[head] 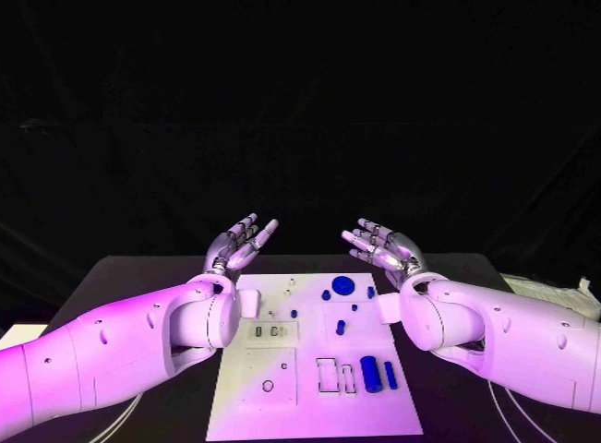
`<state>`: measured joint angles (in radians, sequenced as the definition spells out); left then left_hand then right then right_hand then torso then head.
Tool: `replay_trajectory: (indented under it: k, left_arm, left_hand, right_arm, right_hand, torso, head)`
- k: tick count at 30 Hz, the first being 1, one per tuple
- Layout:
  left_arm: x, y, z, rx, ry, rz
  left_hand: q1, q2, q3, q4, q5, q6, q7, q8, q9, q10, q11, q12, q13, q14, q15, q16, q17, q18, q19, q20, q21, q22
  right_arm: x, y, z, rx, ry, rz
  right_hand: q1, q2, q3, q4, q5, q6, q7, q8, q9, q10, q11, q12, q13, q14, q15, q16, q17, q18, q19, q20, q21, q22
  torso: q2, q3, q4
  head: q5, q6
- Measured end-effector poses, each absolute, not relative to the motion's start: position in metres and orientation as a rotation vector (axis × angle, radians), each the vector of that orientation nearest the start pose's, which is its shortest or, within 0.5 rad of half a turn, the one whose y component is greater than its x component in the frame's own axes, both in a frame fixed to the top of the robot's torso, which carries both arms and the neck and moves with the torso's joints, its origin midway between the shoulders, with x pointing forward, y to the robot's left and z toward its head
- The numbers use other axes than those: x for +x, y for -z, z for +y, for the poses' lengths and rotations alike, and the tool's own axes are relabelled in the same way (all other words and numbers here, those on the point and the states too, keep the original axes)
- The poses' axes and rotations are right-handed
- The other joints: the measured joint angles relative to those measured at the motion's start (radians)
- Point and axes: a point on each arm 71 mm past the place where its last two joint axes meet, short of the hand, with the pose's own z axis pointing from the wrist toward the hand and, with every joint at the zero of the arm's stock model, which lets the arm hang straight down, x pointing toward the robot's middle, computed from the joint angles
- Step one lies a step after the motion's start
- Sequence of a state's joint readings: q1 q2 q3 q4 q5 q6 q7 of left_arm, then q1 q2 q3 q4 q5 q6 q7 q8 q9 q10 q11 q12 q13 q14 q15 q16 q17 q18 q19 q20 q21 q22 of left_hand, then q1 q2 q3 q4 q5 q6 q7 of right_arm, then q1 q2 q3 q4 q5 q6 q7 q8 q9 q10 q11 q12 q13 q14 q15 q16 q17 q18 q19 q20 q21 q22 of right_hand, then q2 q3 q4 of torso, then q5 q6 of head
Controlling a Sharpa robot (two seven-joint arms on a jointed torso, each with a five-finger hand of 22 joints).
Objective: Assemble the parts on the task board
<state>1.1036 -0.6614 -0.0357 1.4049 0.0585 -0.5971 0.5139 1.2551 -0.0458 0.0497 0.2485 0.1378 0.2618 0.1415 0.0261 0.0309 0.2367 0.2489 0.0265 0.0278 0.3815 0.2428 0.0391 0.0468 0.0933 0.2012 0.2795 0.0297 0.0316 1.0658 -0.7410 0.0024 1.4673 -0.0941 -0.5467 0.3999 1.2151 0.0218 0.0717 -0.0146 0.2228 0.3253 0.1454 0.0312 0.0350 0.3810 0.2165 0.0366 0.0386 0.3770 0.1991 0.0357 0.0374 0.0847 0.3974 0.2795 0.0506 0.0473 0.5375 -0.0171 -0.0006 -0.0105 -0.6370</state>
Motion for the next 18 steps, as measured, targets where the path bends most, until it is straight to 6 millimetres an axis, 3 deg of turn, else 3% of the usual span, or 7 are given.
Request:
replay_trajectory:
  k: [3, 8, 9, 12, 14, 16, 18]
  left_arm:
    - [0.495, 0.227, 0.168, -1.227, 1.377, 1.27]
    - [0.495, 0.228, 0.167, -1.232, 1.402, 1.274]
    - [0.495, 0.228, 0.167, -1.233, 1.405, 1.275]
    - [0.495, 0.226, 0.183, -1.228, 1.403, 1.266]
    - [0.496, 0.225, 0.195, -1.226, 1.389, 1.252]
    - [0.496, 0.224, 0.196, -1.223, 1.396, 1.25]
    - [0.493, 0.222, 0.194, -1.218, 1.415, 1.254]
  left_hand:
    - [0.04, 0.001, 0.005, 0.005, 0.0, 0.028, 0.001, 0.005, 0.003, 0.019, 0.014, 0.0, 0.002, 0.033, 0.005, 0.007, 0.004, 0.0, 0.016, 0.011, 0.009, 0.004]
    - [0.064, 0.015, 0.003, 0.003, 0.0, 0.128, 0.008, 0.025, 0.013, 0.138, 0.023, 0.021, 0.014, 0.205, 0.01, 0.05, 0.027, 0.0, 0.107, 0.013, 0.041, 0.019]
    - [0.073, 0.024, 0.0, -0.006, 0.0, 0.197, 0.011, 0.04, 0.021, 0.221, 0.019, 0.036, 0.021, 0.299, -0.002, 0.076, 0.039, 0.018, 0.192, 0.012, 0.071, 0.034]
    - [0.088, 0.038, -0.005, -0.027, 0.0, 0.389, 0.029, 0.081, 0.04, 0.474, -0.006, 0.085, 0.041, 0.436, -0.035, 0.12, 0.054, 0.055, 0.443, 0.009, 0.161, 0.075]
    - [0.097, 0.048, -0.008, -0.042, 0.0, 0.528, 0.048, 0.109, 0.051, 0.598, -0.026, 0.11, 0.046, 0.52, -0.062, 0.146, 0.061, 0.08, 0.545, 0.004, 0.202, 0.088]
    - [0.103, 0.054, -0.013, -0.054, 0.0, 0.606, 0.069, 0.123, 0.054, 0.669, -0.045, 0.121, 0.046, 0.584, -0.082, 0.159, 0.064, 0.08, 0.61, -0.007, 0.225, 0.093]
    - [0.109, 0.06, -0.017, -0.062, 0.0, 0.646, 0.083, 0.127, 0.053, 0.718, -0.059, 0.125, 0.046, 0.633, -0.096, 0.164, 0.067, 0.08, 0.656, -0.02, 0.238, 0.093]
  right_arm:
    - [0.483, 0.231, -0.184, 1.13, -1.368, 1.429]
    - [0.485, 0.233, -0.179, 1.086, -1.413, 1.511]
    - [0.485, 0.233, -0.178, 1.08, -1.419, 1.522]
    - [0.491, 0.232, -0.197, 0.998, -1.365, 1.518]
    - [0.496, 0.23, -0.212, 0.937, -1.311, 1.503]
    - [0.497, 0.227, -0.213, 0.882, -1.292, 1.5]
    - [0.497, 0.224, -0.211, 0.817, -1.282, 1.5]
  right_hand:
    - [0.029, 0.006, 0.005, -0.011, 0.0, 0.046, 0.003, 0.004, 0.004, 0.062, 0.005, 0.009, 0.004, 0.072, 0.004, 0.012, 0.005, 0.017, 0.054, 0.004, 0.013, 0.006]
    - [0.075, 0.017, 0.013, -0.037, 0.006, 0.185, 0.013, 0.025, 0.015, 0.248, 0.006, 0.033, 0.015, 0.267, 0.002, 0.04, 0.017, 0.047, 0.189, 0.008, 0.049, 0.02]
    - [0.086, 0.02, 0.017, -0.045, 0.006, 0.234, 0.017, 0.031, 0.018, 0.3, 0.003, 0.04, 0.017, 0.32, -0.003, 0.047, 0.019, 0.047, 0.225, 0.008, 0.059, 0.023]
    - [0.105, 0.025, 0.032, -0.061, 0.006, 0.348, 0.032, 0.038, 0.024, 0.406, -0.008, 0.051, 0.019, 0.427, -0.016, 0.061, 0.022, 0.063, 0.3, 0.005, 0.083, 0.028]
    - [0.11, 0.027, 0.043, -0.071, 0.006, 0.412, 0.043, 0.046, 0.027, 0.464, -0.017, 0.055, 0.021, 0.487, -0.026, 0.069, 0.023, 0.072, 0.343, 0.001, 0.097, 0.03]
    - [0.115, 0.022, 0.054, -0.082, 0.006, 0.469, 0.052, 0.046, 0.028, 0.517, -0.026, 0.058, 0.021, 0.544, -0.038, 0.073, 0.026, 0.078, 0.383, -0.007, 0.11, 0.03]
    - [0.115, 0.022, 0.069, -0.091, 0.006, 0.516, 0.062, 0.046, 0.029, 0.564, -0.036, 0.058, 0.022, 0.596, -0.049, 0.079, 0.027, 0.078, 0.42, -0.015, 0.121, 0.031]
  torso:
    - [0.0, -0.0002, -0.0001]
    - [0.0, -0.0003, -0.0001]
    - [0.0, -0.0002, -0.0001]
    - [0.002, -0.0003, 0.0007]
    - [0.004, -0.0003, 0.0012]
    - [0.007, 0.0, 0.0015]
    - [0.011, 0.0003, 0.0022]
  head:
    - [0.0, 0.0]
    - [0.0, 0.0]
    - [0.0, 0.0]
    - [-0.004, -0.004]
    - [-0.004, -0.007]
    - [-0.004, -0.008]
    - [-0.005, -0.007]
